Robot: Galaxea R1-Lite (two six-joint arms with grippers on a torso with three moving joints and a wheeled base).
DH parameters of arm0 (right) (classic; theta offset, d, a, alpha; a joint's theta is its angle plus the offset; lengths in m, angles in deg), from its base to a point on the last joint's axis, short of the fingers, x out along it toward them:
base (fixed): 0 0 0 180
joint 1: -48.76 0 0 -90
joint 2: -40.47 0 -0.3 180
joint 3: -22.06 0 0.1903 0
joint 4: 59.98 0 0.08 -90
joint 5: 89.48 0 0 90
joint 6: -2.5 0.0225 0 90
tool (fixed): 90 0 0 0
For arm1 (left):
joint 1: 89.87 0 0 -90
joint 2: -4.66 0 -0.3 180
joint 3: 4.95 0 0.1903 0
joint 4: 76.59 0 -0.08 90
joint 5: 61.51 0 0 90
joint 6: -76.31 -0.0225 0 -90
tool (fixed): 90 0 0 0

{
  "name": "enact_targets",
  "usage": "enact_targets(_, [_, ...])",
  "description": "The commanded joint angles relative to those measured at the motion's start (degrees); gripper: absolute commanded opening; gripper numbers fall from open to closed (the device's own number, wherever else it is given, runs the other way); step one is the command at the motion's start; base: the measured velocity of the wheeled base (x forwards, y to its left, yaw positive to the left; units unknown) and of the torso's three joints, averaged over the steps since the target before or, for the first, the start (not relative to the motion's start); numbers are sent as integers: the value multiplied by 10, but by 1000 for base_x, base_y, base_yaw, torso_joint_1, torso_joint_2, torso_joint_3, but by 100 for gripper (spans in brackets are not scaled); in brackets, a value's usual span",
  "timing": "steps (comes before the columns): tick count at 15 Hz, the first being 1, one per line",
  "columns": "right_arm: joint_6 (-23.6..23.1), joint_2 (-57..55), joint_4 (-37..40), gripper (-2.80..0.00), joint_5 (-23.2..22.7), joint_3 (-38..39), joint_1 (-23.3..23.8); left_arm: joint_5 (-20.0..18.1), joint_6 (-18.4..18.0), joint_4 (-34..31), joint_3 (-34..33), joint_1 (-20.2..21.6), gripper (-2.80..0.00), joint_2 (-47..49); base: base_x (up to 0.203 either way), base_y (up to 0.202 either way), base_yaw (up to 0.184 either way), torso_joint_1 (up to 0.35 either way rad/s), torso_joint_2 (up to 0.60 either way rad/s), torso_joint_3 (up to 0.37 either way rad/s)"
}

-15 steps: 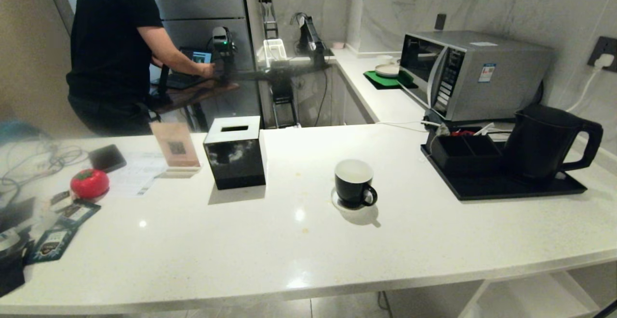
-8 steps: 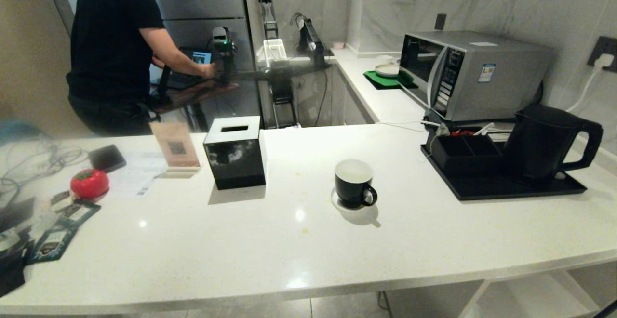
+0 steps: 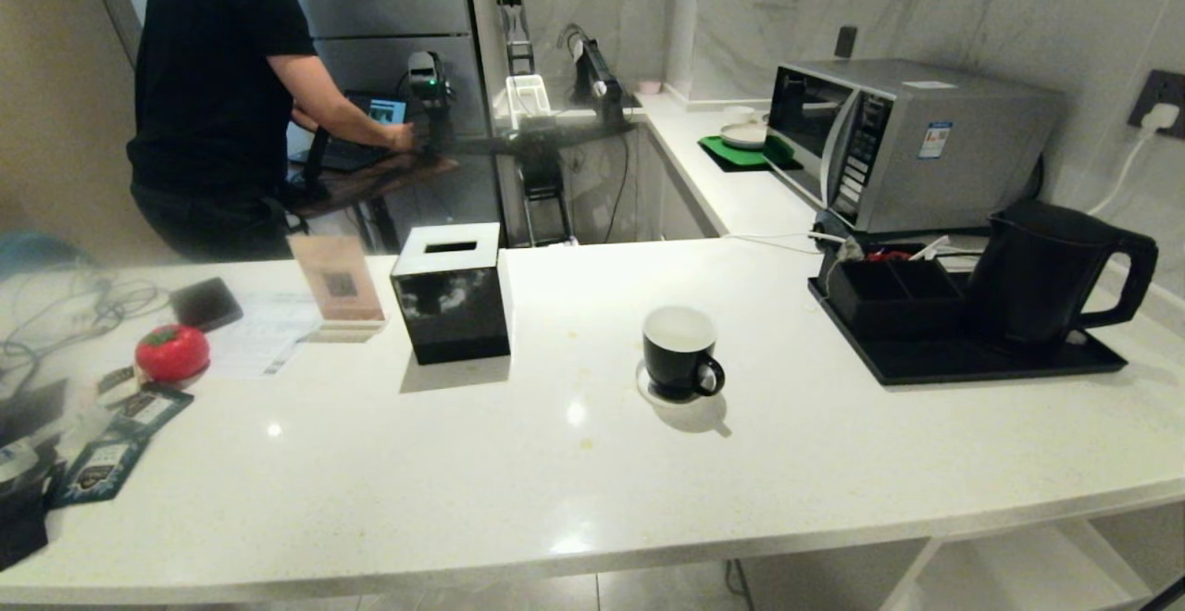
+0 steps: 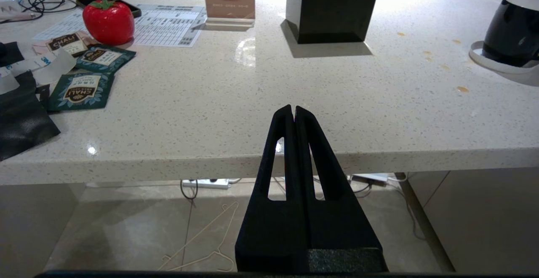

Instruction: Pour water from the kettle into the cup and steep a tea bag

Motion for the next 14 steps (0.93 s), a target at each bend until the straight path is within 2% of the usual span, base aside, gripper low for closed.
enact_targets(1, [0,-1,0,-280,0,0,0,0,0,0,0,0,-280,0,0,0,0,0,0,0])
enact_targets(14, [19,-1,-3,-280,14,0,0,0,0,0,0,0,-280,0,0,0,0,0,0,0])
